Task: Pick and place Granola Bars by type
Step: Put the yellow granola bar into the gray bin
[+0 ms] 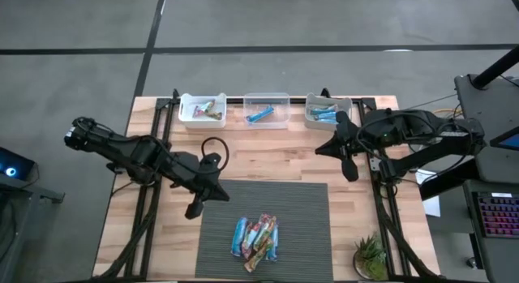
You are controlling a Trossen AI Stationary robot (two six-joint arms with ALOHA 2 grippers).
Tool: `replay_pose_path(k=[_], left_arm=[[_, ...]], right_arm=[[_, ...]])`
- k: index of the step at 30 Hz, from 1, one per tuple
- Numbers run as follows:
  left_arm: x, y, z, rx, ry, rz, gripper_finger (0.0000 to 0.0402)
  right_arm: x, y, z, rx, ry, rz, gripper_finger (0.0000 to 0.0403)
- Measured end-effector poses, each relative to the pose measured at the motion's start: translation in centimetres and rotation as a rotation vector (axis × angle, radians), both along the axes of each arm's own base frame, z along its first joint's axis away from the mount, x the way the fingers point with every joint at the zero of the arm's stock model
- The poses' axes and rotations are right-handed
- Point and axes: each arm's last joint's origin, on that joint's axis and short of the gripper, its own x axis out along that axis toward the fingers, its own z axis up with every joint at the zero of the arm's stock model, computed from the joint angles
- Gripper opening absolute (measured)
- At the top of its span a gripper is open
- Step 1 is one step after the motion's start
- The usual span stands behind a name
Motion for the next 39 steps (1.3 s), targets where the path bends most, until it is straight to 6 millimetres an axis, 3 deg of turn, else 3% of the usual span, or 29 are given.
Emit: replay_pose_path(k=[17,26,31,39], left_arm=[[-0.1,0.2,-0.3,0.106,-0.017,0.001,0.0],[-2.1,1.4,0.6,0.17,-0.048,0.108,0.0],[-3.5,2.2,1.4,0.181,-0.099,0.147,0.0],[-4.9,2.9,0.2,0.17,-0.127,0.179,0.0]], right_arm=[[0.3,0.1,0.3,-0.021,-0.036,0.043,0.0009],[0.7,0.2,0.4,-0.031,-0.057,0.05,0.0009],[1.8,0.5,0.4,-0.038,-0.095,0.063,0.0009],[4.3,2.0,-0.6,-0.059,-0.084,0.155,0.0009]])
